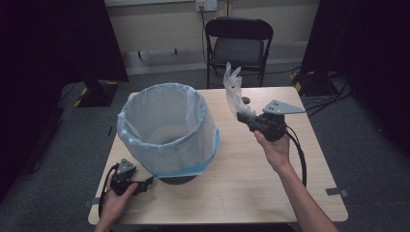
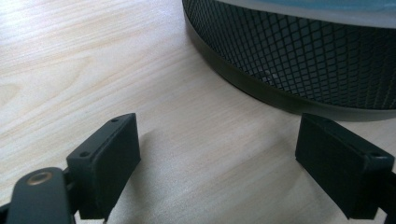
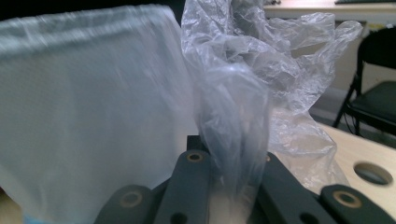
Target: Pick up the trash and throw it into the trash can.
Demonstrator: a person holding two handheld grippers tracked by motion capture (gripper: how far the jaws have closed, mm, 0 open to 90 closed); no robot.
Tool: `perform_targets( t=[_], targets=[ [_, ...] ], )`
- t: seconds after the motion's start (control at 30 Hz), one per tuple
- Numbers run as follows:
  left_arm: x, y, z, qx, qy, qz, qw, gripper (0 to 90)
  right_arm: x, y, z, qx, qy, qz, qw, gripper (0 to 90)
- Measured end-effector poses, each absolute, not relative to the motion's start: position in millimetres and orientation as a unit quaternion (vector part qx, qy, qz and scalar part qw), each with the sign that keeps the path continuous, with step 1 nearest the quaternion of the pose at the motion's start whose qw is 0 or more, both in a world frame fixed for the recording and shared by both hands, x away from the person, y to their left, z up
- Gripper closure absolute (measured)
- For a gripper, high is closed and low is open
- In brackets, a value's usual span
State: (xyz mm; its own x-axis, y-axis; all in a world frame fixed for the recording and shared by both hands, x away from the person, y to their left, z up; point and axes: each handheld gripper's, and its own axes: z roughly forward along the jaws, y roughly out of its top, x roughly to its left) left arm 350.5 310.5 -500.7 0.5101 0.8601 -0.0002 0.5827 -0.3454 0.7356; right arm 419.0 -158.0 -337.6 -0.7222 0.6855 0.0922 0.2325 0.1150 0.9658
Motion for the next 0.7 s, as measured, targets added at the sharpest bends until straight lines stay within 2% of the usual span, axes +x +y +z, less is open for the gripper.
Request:
perform_targets(
  t=[0.43,0.7],
  targets=[
    [350.5,310.5,-500.7,0.796,0.453,0.199,0.349,13.3,409.7,-137.1,-281.7,0.248,0.716,0.629,0.174,90.0],
    [350.5,310.6,-500.7,0.796,0.453,0.199,0.349,13.3,413.1,-107.9,-264.9,0.210,0.729,0.633,0.153,90.0]
  ],
)
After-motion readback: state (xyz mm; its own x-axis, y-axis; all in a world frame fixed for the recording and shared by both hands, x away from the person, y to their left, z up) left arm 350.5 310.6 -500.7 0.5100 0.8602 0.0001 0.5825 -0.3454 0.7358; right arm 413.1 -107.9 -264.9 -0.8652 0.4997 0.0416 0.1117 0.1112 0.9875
